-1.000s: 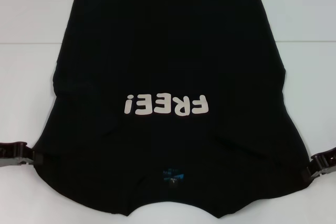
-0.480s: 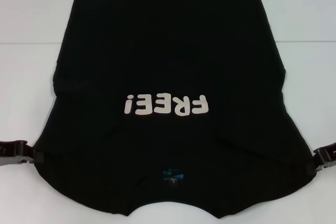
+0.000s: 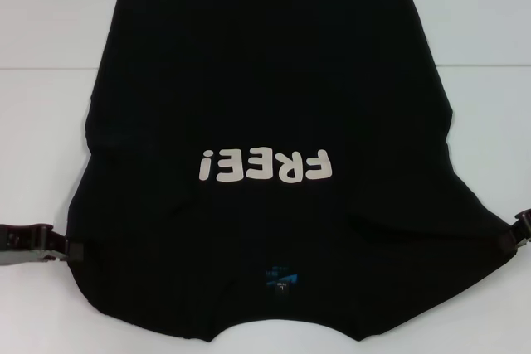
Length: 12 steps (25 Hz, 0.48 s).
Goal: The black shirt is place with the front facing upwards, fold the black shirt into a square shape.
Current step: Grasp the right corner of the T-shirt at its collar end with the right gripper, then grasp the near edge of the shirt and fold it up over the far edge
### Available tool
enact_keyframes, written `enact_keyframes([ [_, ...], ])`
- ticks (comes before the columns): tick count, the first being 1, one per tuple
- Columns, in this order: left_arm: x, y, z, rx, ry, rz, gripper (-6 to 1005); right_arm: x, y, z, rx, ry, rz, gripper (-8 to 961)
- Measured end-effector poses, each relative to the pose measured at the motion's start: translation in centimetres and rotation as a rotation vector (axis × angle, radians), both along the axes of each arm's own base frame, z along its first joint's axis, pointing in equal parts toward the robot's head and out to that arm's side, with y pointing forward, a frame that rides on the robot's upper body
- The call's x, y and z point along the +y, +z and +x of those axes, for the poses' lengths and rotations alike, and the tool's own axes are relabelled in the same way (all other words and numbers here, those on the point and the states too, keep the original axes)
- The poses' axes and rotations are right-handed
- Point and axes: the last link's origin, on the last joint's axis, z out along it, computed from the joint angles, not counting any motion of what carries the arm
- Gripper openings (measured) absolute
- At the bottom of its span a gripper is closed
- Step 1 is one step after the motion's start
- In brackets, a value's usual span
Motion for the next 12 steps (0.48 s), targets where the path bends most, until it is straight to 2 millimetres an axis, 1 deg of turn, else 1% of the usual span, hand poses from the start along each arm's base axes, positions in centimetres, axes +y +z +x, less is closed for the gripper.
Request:
enact_keyframes([
  [5, -0.9, -0.2, -0.1, -0.036, 0.008, -0.044, 57, -0.5, -0.1, 0.0, 0.004, 0.012, -0.038, 22],
  [12, -2.6, 0.4, 0.1, -0.103, -0.006, -0.171, 60, -2.3, 0.0, 0.9, 0.014, 0.031, -0.139, 22],
])
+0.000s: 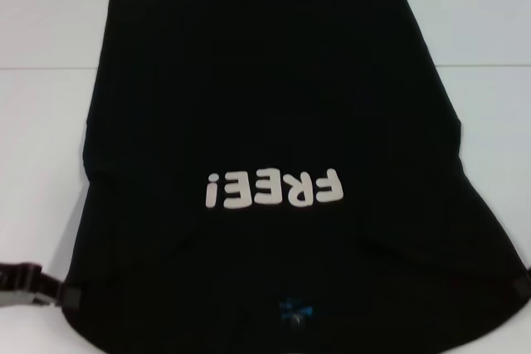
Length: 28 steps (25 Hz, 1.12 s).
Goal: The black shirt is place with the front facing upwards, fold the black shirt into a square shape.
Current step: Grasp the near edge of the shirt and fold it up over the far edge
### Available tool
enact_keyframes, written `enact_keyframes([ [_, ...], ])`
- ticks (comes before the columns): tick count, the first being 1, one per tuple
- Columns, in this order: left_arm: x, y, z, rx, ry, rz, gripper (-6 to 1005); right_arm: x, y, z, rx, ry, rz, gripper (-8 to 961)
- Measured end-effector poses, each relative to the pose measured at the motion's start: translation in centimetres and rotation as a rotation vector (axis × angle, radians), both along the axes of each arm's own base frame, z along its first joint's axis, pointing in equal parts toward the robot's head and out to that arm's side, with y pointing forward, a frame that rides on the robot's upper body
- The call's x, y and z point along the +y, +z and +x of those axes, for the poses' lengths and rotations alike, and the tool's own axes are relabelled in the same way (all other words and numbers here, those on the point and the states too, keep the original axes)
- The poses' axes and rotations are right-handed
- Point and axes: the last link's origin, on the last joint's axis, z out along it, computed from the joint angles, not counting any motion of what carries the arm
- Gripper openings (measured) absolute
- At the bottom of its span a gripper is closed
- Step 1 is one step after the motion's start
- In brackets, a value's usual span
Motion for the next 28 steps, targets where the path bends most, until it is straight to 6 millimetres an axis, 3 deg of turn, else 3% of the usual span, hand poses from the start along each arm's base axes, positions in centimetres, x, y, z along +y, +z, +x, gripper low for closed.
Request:
enact_keyframes([
  [10, -4.0, 0.2, 0.6, -0.056, -0.041, -0.282, 65, -3.9, 1.3, 2.1, 0.048, 0.016, -0.175, 22],
  [16, -4.7, 0.0, 0.7, -0.047, -0.043, -0.371, 68, -5.3, 1.3, 2.5, 0.076, 0.032, -0.249, 22],
  [23, -3.5, -0.5, 2.0, -0.101, -0.077, -0.334, 71, -4.9, 0.9, 2.7, 0.123, 0.020, -0.207, 22],
  [28, -0.3, 0.1, 3.4, -0.164, -0.103, -0.152, 73, -2.8, 1.4, 2.3, 0.228, -0.002, -0.066, 22],
])
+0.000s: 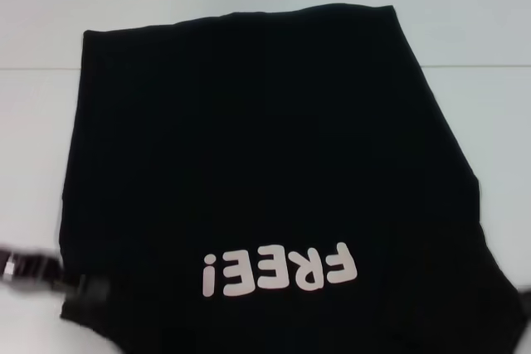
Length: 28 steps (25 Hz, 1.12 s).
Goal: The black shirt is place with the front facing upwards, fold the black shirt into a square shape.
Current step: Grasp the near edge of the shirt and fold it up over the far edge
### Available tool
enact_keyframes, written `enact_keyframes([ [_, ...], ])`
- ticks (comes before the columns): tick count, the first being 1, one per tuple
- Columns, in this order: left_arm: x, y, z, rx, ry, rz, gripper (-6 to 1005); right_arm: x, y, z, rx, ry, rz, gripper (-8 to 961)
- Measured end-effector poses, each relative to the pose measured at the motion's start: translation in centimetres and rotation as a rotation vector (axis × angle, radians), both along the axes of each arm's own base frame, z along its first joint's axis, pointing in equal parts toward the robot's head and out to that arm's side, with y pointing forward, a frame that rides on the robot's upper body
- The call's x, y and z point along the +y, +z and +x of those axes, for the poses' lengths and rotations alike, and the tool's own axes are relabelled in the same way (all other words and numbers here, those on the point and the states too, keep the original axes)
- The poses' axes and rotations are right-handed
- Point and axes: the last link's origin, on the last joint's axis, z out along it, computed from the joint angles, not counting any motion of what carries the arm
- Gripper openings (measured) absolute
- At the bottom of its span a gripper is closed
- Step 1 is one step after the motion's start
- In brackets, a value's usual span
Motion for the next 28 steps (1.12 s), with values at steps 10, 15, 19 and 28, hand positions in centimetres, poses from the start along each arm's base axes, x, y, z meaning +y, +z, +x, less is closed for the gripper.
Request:
enact_keyframes([
  [10, 7.6, 3.3, -0.2, -0.087, 0.162, 0.593, 78, 5.4, 2.5, -2.1, 0.326, -0.060, 0.456, 23],
  [15, 9.2, 1.9, -1.1, -0.108, 0.203, 0.796, 80, 7.3, 0.8, -1.6, 0.422, -0.091, 0.662, 23],
  [19, 9.8, 0.1, -1.6, -0.076, 0.222, 0.873, 82, 8.5, -0.9, -1.4, 0.456, -0.094, 0.821, 23],
  [28, 11.1, -0.2, -1.3, -0.092, 0.233, 1.034, 86, 9.8, -2.5, -1.0, 0.420, -0.083, 1.041, 23],
])
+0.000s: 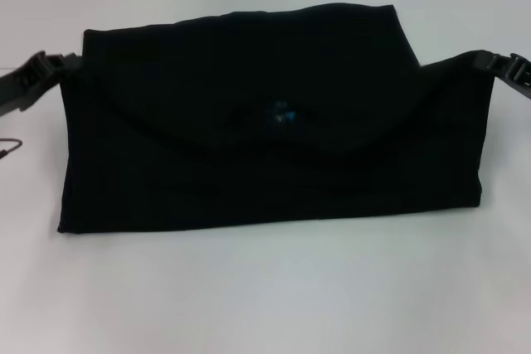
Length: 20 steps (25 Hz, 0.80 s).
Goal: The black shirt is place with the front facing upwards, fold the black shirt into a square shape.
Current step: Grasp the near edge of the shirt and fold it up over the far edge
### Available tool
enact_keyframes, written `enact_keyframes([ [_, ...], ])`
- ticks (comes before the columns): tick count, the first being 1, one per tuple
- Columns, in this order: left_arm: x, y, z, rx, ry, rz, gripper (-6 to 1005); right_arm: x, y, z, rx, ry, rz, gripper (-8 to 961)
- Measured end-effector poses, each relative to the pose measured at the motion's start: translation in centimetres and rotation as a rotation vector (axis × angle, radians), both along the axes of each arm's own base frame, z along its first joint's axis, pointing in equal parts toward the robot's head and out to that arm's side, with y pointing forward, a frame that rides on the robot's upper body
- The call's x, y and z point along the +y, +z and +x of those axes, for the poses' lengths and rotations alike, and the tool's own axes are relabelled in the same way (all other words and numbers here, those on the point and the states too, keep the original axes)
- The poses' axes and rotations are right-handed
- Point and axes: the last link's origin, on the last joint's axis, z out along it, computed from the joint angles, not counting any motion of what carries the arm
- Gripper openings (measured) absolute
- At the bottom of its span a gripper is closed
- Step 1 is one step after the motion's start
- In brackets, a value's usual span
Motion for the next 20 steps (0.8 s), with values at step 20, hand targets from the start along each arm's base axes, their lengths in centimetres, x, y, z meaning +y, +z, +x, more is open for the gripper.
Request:
enact_keyframes([
  [20, 1.5, -3.4, -0.3, 0.129, 0.091, 0.076, 95, 1.7, -3.6, 0.9, -0.199, -0.125, 0.079, 23],
])
